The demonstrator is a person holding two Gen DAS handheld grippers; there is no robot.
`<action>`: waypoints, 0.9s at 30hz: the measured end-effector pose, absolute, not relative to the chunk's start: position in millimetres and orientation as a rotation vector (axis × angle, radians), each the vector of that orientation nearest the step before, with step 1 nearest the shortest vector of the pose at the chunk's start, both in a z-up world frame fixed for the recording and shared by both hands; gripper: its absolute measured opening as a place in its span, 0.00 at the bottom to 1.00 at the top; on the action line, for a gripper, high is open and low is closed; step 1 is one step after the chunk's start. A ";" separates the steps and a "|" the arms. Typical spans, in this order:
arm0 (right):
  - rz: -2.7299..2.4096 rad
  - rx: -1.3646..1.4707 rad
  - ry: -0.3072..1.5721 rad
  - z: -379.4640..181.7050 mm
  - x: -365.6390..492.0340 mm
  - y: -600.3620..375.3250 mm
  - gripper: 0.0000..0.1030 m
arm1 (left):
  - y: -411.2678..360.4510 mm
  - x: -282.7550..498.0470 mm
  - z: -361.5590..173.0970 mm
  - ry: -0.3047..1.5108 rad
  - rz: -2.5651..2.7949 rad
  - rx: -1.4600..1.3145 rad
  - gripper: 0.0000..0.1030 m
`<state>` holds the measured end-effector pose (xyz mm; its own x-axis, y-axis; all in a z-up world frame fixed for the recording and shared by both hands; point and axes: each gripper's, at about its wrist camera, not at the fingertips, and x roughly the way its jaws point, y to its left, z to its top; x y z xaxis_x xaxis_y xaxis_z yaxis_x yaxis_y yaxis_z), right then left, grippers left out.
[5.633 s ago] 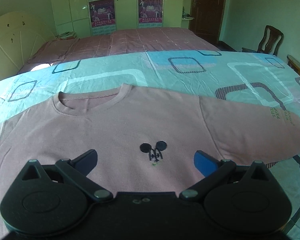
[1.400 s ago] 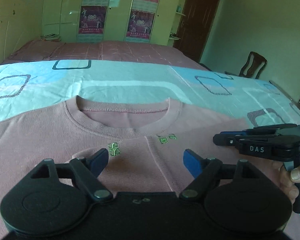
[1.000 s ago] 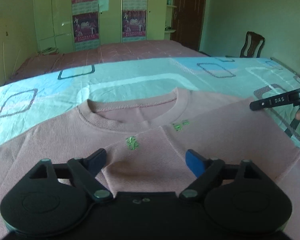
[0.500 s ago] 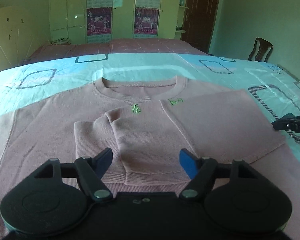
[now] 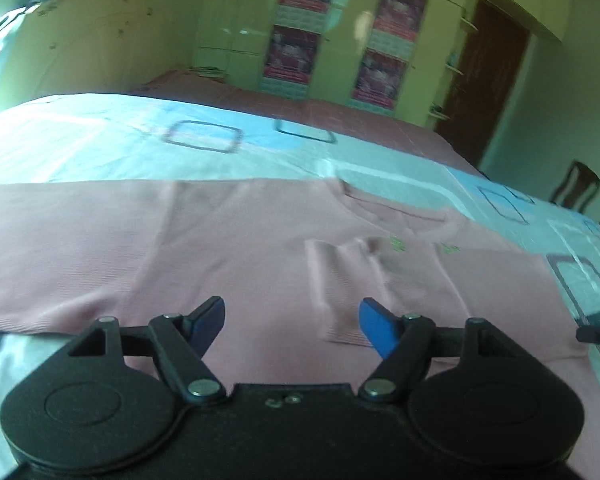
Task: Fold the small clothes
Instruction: 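Grasp the other sleeve cuff with the left tool and lift it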
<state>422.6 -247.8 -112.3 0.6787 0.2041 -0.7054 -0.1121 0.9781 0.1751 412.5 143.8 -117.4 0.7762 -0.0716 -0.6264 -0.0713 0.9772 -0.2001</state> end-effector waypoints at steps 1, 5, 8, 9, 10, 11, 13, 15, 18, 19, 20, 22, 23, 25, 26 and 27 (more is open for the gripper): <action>0.186 0.128 0.805 -112.6 422.4 -243.0 0.58 | 170.4 402.8 -114.5 0.665 0.056 -0.268 0.70; 0.211 0.135 0.804 -115.5 424.6 -218.3 0.53 | 269.9 365.0 -112.2 0.616 0.275 -0.433 0.67; 0.207 0.161 0.804 -116.6 430.1 -199.8 0.43 | 335.0 341.8 -113.9 0.595 0.410 -0.518 0.64; 0.201 0.171 0.805 -116.3 432.9 -193.7 0.43 | 353.8 336.1 -114.9 0.582 0.447 -0.542 0.64; 0.196 0.181 0.804 -115.8 435.5 -188.2 0.43 | 375.7 331.5 -116.5 0.571 0.484 -0.578 0.64; 0.193 0.193 0.805 -115.2 438.3 -183.2 0.43 | 395.3 327.4 -118.4 0.562 0.518 -0.618 0.63; 0.190 0.215 0.811 -113.3 443.2 -172.9 0.43 | 430.1 318.9 -124.5 0.535 0.562 -0.712 0.61; 0.185 0.222 0.810 -109.6 445.8 -164.0 0.43 | 455.7 312.8 -130.3 0.499 0.571 -0.813 0.55; 0.187 0.199 0.803 -103.5 445.9 -149.9 0.43 | 478.0 308.4 -135.9 0.454 0.547 -0.905 0.55; 0.186 0.193 0.803 -102.1 445.9 -146.8 0.43 | 482.6 310.9 -136.8 0.444 0.542 -0.910 0.55; 0.184 0.187 0.802 -101.0 445.9 -144.1 0.43 | 487.3 313.6 -138.2 0.438 0.536 -0.911 0.55; 0.171 0.179 0.801 -98.9 446.8 -142.2 0.43 | 495.7 318.7 -139.4 0.421 0.534 -0.920 0.53; 0.162 0.179 0.802 -98.0 447.1 -142.7 0.43 | 499.6 320.8 -140.2 0.410 0.536 -0.931 0.52; 0.144 0.184 0.804 -97.2 448.4 -145.6 0.43 | 510.1 327.4 -144.0 0.391 0.557 -0.954 0.46; 0.136 0.191 0.809 -97.4 449.2 -148.2 0.43 | 513.4 329.2 -144.9 0.388 0.567 -0.963 0.43; 0.127 0.198 0.812 -97.8 450.4 -150.4 0.43 | 516.1 331.5 -145.3 0.389 0.578 -0.965 0.41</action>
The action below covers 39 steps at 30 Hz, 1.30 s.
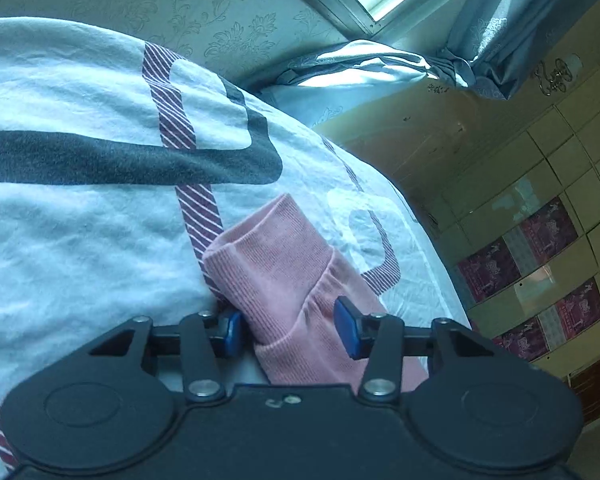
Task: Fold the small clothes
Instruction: 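Grasp the other sleeve cuff with the left tool and lift it, then fold the held sleeve across the sweatshirt body with the left tool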
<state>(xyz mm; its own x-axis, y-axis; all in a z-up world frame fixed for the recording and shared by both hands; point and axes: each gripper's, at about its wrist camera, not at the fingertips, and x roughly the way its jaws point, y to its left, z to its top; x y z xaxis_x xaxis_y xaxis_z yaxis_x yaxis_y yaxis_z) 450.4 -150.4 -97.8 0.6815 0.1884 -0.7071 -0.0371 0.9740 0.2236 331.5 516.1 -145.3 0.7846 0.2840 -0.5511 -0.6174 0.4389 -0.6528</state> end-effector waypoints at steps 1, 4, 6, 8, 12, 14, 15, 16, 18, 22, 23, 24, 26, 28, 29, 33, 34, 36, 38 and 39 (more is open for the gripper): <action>0.120 0.205 0.815 -97.9 450.6 -153.4 0.43 | 518.5 335.9 -145.2 0.399 0.590 -0.951 0.40; 0.103 0.224 0.817 -98.3 450.0 -162.0 0.43 | 514.4 349.7 -139.3 0.463 0.611 -0.853 0.13; 0.093 0.230 0.815 -98.2 449.0 -167.4 0.43 | 503.7 354.4 -130.7 0.462 0.613 -0.792 0.11; 0.082 0.238 0.808 -98.9 448.6 -172.4 0.43 | 485.1 357.6 -117.2 0.438 0.586 -0.721 0.11; 0.053 0.262 0.799 -101.6 451.3 -184.3 0.43 | 432.1 369.7 -89.1 0.402 0.467 -0.614 0.11; 0.050 0.273 0.796 -102.7 452.6 -190.5 0.43 | 398.8 377.9 -78.6 0.411 0.388 -0.559 0.11; 0.051 0.277 0.795 -103.2 452.8 -192.9 0.43 | 379.3 382.9 -74.2 0.418 0.343 -0.532 0.11; 0.052 0.284 0.793 -103.9 452.9 -196.1 0.43 | 356.3 389.8 -71.3 0.431 0.290 -0.506 0.11; 0.055 0.297 0.792 -104.9 452.5 -201.7 0.43 | 316.0 401.0 -67.9 0.466 0.211 -0.449 0.11; 0.072 0.316 0.786 -103.5 448.5 -216.3 0.43 | 237.0 416.2 -68.6 0.513 0.073 -0.389 0.11; 0.076 0.320 0.781 -102.3 446.7 -220.7 0.43 | 218.8 419.8 -68.4 0.525 0.037 -0.373 0.11; 0.077 0.324 0.777 -101.1 444.6 -226.0 0.43 | 199.2 423.9 -68.0 0.537 0.004 -0.350 0.11; 0.077 0.336 0.771 -98.9 441.2 -236.4 0.43 | 163.0 431.5 -67.9 0.557 -0.050 -0.301 0.11; 0.076 0.347 0.769 -98.0 436.9 -248.5 0.43 | 126.8 441.6 -72.3 0.594 -0.095 -0.244 0.11; 0.074 0.353 0.768 -98.1 435.4 -253.2 0.43 | 110.4 446.8 -76.5 0.617 -0.108 -0.209 0.11; 0.064 0.376 0.777 -99.8 424.8 -276.5 0.43 | 61.3 463.5 -101.4 0.701 -0.162 -0.147 0.07; 0.060 0.381 0.777 -100.6 422.0 -281.9 0.43 | 51.0 465.1 -106.9 0.714 -0.177 -0.131 0.07; 0.050 0.392 0.784 -103.2 417.1 -292.7 0.43 | 34.3 466.0 -115.0 0.730 -0.201 -0.104 0.07; 0.043 0.401 0.793 -106.3 413.3 -301.4 0.43 | 15.6 471.0 -123.2 0.757 -0.216 -0.081 0.07; 0.038 0.404 0.798 -108.1 411.9 -305.3 0.43 | 11.0 473.0 -128.9 0.775 -0.228 -0.080 0.08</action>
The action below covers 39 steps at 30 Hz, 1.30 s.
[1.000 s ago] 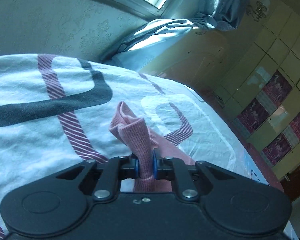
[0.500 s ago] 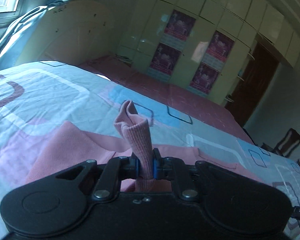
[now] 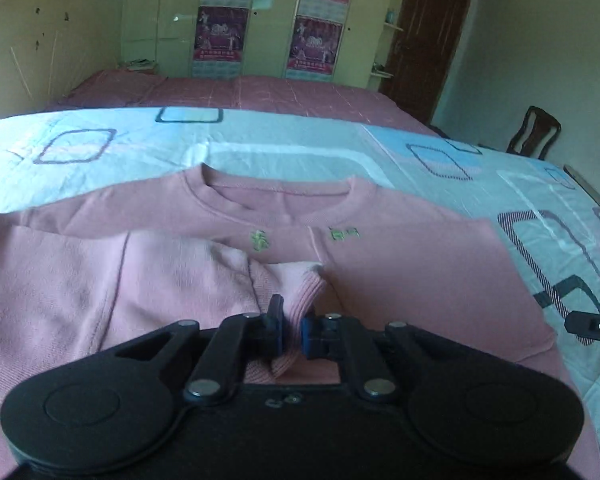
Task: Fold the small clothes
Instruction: 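Fold the held sleeve across the sweatshirt body with the left tool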
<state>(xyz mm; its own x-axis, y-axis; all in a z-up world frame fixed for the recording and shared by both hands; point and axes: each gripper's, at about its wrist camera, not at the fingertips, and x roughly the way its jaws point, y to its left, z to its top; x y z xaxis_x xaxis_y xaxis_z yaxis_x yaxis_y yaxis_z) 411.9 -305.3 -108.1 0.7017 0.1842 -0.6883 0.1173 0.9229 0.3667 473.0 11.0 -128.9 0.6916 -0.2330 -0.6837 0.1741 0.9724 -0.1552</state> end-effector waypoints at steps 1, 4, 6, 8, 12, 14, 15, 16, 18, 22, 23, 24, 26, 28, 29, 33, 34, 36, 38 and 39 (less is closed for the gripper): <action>0.036 0.407 0.802 -109.1 411.2 -307.7 0.43 | 3.4 475.8 -137.0 0.815 -0.249 -0.075 0.11; 0.046 0.419 0.818 -110.8 409.0 -312.9 0.43 | -12.4 473.8 -145.6 0.820 -0.277 -0.035 0.34; 0.066 0.420 0.824 -110.0 410.4 -311.1 0.43 | -16.0 469.3 -142.0 0.819 -0.325 -0.032 0.80; 0.093 0.426 0.826 -109.0 413.9 -305.2 0.44 | -18.8 456.5 -131.4 0.762 -0.323 -0.009 0.81; 0.188 0.464 0.833 -108.3 427.2 -278.1 0.44 | 20.1 433.4 -116.0 0.725 -0.258 -0.027 0.68; 0.249 0.491 0.844 -109.6 435.4 -257.5 0.43 | 54.0 418.5 -110.8 0.726 -0.196 -0.069 0.64; 0.280 0.500 0.849 -110.4 438.9 -246.0 0.43 | 72.7 409.1 -109.8 0.722 -0.157 -0.074 0.62; 0.313 0.512 0.854 -111.7 442.2 -234.9 0.43 | 93.4 399.2 -107.0 0.719 -0.107 -0.073 0.59; 0.374 0.545 0.875 -115.2 448.8 -214.6 0.43 | 131.2 383.6 -107.7 0.726 -0.011 -0.075 0.59; 0.426 0.584 0.919 -126.5 461.7 -182.3 0.43 | 192.5 374.0 -115.6 0.773 0.106 -0.135 0.58; 0.430 0.597 0.931 -130.2 464.9 -176.3 0.43 | 201.1 375.3 -117.3 0.777 0.114 -0.143 0.56; 0.434 0.608 0.942 -134.0 468.0 -170.4 0.43 | 208.2 377.7 -120.1 0.779 0.107 -0.149 0.56; 0.437 0.621 0.964 -140.6 472.9 -159.9 0.43 | 215.4 387.7 -125.9 0.799 0.081 -0.149 0.52; 0.440 0.616 0.964 -144.0 477.8 -150.2 0.43 | 216.7 398.5 -132.0 0.808 0.053 -0.123 0.48; 0.451 0.618 0.970 -145.0 481.5 -145.0 0.43 | 216.2 404.2 -133.5 0.805 0.045 -0.107 0.48; 0.476 0.496 0.999 -144.7 492.6 -117.3 0.15 | 219.7 424.2 -135.3 0.794 0.013 -0.073 0.38; 0.474 0.466 0.992 -142.8 492.6 -112.0 0.05 | 220.7 427.5 -135.8 0.795 0.005 -0.070 0.36; 0.484 0.366 0.938 -129.1 489.1 -102.3 0.05 | 221.2 430.3 -135.0 0.797 -0.014 -0.054 0.30; 0.479 0.311 0.854 -107.5 482.8 -101.3 0.05 | 220.7 425.8 -137.4 0.797 -0.029 -0.048 0.26; 0.465 0.306 0.789 -92.1 478.7 -106.1 0.05 | 220.3 425.7 -137.5 0.796 -0.032 -0.045 0.24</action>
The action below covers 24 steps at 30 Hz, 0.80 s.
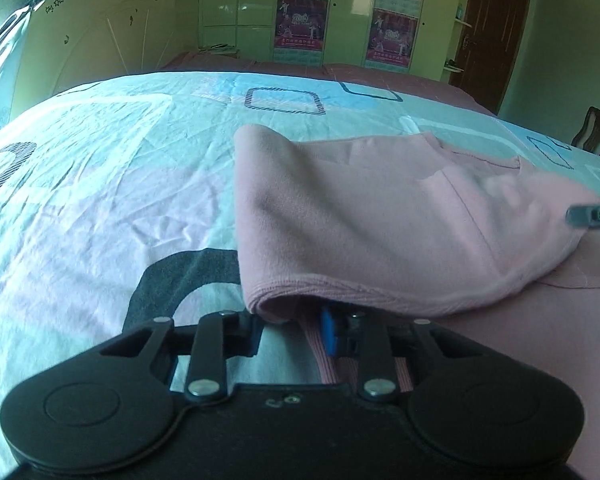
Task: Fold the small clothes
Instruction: 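Fold the held sleeve across the sweatshirt body with the left tool, then open the left tool to release the sleeve onto the body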
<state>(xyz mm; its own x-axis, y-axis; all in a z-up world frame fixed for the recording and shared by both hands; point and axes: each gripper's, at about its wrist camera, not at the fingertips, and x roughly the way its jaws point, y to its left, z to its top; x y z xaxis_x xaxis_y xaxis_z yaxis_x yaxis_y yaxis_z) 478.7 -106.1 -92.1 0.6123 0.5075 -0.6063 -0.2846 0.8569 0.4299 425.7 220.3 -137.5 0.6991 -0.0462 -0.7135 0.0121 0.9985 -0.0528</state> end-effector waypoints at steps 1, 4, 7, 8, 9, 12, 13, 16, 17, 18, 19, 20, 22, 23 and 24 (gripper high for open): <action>0.448 0.308 0.721 -76.8 473.9 -113.7 0.05 | 219.9 424.5 -138.8 0.795 -0.036 -0.047 0.23; 0.347 0.225 0.575 -48.8 460.4 -137.5 0.04 | 220.2 424.7 -140.3 0.797 -0.044 -0.054 0.19; 0.281 0.184 0.735 -81.9 470.2 -158.0 0.05 | 218.2 424.5 -140.2 0.798 -0.048 -0.044 0.16; 0.282 0.197 0.772 -93.9 468.9 -163.0 0.05 | 218.6 424.7 -140.4 0.798 -0.048 -0.044 0.16; 0.285 0.191 0.791 -104.6 464.1 -165.3 0.05 | 219.7 424.7 -140.8 0.799 -0.049 -0.046 0.16; 0.273 0.226 0.817 -124.0 451.4 -171.9 0.05 | 219.7 424.6 -141.0 0.804 -0.047 -0.052 0.16; 0.265 0.242 0.820 -128.4 448.0 -174.2 0.05 | 220.0 427.2 -141.5 0.805 -0.047 -0.050 0.16; 0.253 0.277 0.832 -134.6 444.2 -178.5 0.05 | 219.7 429.8 -142.6 0.808 -0.048 -0.041 0.16; 0.252 0.276 0.834 -136.2 441.8 -179.2 0.05 | 219.6 430.5 -142.8 0.809 -0.048 -0.041 0.16; 0.251 0.275 0.841 -137.7 441.9 -179.2 0.05 | 219.5 431.1 -142.8 0.810 -0.047 -0.039 0.16; 0.249 0.276 0.847 -135.8 443.3 -177.1 0.05 | 219.1 431.8 -143.0 0.811 -0.046 -0.036 0.16; 0.246 0.283 0.850 -137.2 444.1 -178.1 0.05 | 218.3 432.1 -143.0 0.811 -0.045 -0.032 0.16; 0.245 0.313 0.859 -136.0 445.1 -181.1 0.05 | 217.3 432.3 -142.7 0.813 -0.044 -0.027 0.16; 0.247 0.319 0.866 -134.8 445.0 -182.2 0.05 | 217.2 432.6 -142.7 0.814 -0.045 -0.026 0.16; 0.249 0.323 0.873 -134.3 445.5 -183.6 0.05 | 217.5 433.3 -142.6 0.816 -0.048 -0.025 0.16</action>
<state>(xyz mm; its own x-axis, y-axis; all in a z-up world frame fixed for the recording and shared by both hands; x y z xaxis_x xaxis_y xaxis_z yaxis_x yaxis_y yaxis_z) 445.5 -183.6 -134.3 0.6186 0.3430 -0.7068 -0.0820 0.9229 0.3762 433.3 217.5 -142.6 0.6842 -0.0527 -0.7274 0.0336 0.9986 -0.0408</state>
